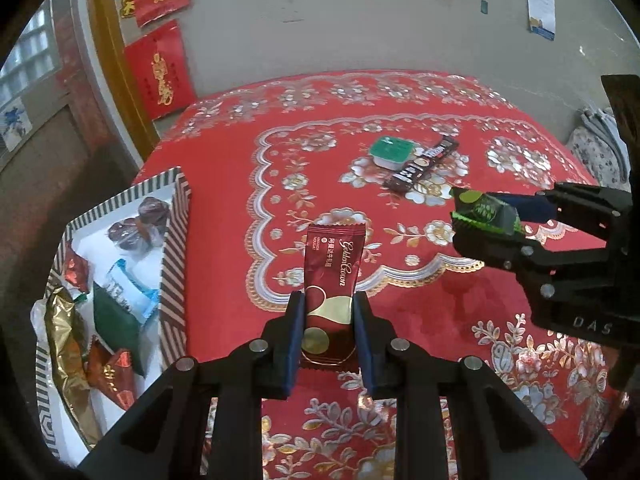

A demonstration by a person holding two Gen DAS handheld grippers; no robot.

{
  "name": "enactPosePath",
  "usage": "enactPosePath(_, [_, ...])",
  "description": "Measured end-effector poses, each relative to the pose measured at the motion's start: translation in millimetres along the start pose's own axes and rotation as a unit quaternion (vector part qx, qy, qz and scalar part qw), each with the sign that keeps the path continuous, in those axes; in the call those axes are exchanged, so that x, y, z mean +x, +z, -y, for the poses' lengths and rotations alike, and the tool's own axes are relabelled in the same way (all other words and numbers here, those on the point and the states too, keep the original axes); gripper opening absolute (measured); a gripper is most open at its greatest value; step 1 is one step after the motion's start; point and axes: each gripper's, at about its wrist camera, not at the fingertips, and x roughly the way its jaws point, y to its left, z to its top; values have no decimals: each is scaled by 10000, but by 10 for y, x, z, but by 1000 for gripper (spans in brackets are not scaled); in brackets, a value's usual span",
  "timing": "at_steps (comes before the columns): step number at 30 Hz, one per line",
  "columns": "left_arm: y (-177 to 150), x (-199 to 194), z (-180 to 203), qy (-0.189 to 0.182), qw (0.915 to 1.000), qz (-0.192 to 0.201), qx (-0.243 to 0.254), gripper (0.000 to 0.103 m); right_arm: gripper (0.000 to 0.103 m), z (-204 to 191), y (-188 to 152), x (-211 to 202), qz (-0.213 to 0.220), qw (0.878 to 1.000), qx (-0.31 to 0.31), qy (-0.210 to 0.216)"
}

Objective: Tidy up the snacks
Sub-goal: 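Carry the red bar and green packet over the white tray and open both grippers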

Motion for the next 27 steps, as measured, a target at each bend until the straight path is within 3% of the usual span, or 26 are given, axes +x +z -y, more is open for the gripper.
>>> enactPosePath(9, [38, -192, -265, 140, 9996, 125, -187, 24, 44, -326, 185, 95, 78, 9995, -183, 262])
enactPosePath(15, [140, -387, -807, 519, 9971, 241, -501, 24, 44, -685, 452, 225, 164, 9973, -452, 555])
enactPosePath(23, [79, -136, -1663, 820, 9905, -299, -1064, 24, 44, -1319, 917, 704, 53, 9916, -834, 991])
enactPosePath(27, [-56, 11, -1988, 914, 9858, -517, -1311, 24, 44, -1573, 1068, 1011, -125, 9892, -1051, 1014])
